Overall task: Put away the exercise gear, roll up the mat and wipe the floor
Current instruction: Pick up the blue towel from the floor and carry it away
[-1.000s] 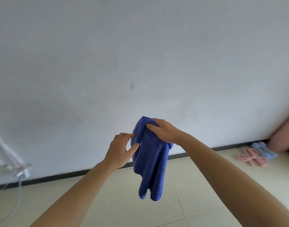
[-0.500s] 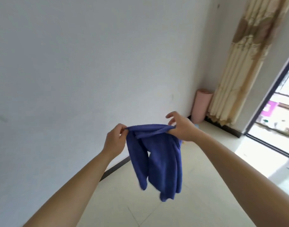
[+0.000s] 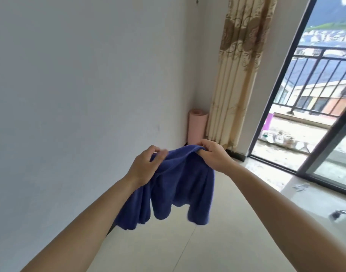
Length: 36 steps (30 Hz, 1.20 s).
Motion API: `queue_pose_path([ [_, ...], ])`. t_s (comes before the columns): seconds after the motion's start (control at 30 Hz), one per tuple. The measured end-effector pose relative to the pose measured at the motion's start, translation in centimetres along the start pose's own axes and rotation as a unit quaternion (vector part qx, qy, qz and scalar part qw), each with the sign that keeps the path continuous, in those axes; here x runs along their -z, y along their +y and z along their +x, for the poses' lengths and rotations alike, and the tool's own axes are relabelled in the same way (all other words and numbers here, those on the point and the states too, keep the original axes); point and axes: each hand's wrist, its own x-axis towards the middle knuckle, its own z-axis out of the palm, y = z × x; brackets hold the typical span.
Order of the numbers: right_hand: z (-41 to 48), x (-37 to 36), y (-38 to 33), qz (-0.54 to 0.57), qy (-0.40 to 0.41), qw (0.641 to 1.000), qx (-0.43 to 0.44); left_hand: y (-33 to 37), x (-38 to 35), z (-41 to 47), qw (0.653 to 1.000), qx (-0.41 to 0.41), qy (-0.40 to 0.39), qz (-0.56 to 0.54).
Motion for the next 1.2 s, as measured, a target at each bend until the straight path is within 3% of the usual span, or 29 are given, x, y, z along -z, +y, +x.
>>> queue_pose_path([
  [0.13, 8.2, 4.5, 1.7, -0.019, 0.04, 0.999, -0.029, 0.8, -1.8, 10.9, 0.985, -0.076, -0.024, 0.152],
  [0.43, 23.5, 14.6, 10.9, -0.006, 0.108, 0.993, -0.048, 4.0, -10.8, 34.6, 0.957, -0.215, 0.034, 0.193],
  [0.57, 32.1, 19.5, 16.5, -0.002, 0.107, 0.994, -0.025, 5.8, -16.3, 44.8, 0.967, -0.196, 0.041, 0.159],
  [0.7, 40.7, 25.0, 19.7, -0.004, 0.08, 0.997, -0.002, 8.4, -19.9, 53.5, 0.996, -0.08, 0.006, 0.025],
  [0.87, 52.5, 30.4, 21.0, -0.003, 0.056, 0.998, 0.021, 11.4, -21.4, 63.7, 1.0, -0.026, 0.001, -0.009],
  [1.07, 67.0, 32.8, 22.6, -0.002, 0.055, 0.997, 0.058, 10.4, -21.2, 75.5, 0.999, -0.029, 0.001, -0.014],
  [1.2, 77.2, 33.2, 23.3, -0.026, 0.059, 0.995, 0.076, 7.9, -20.2, 85.3, 0.99, -0.126, 0.053, 0.034],
])
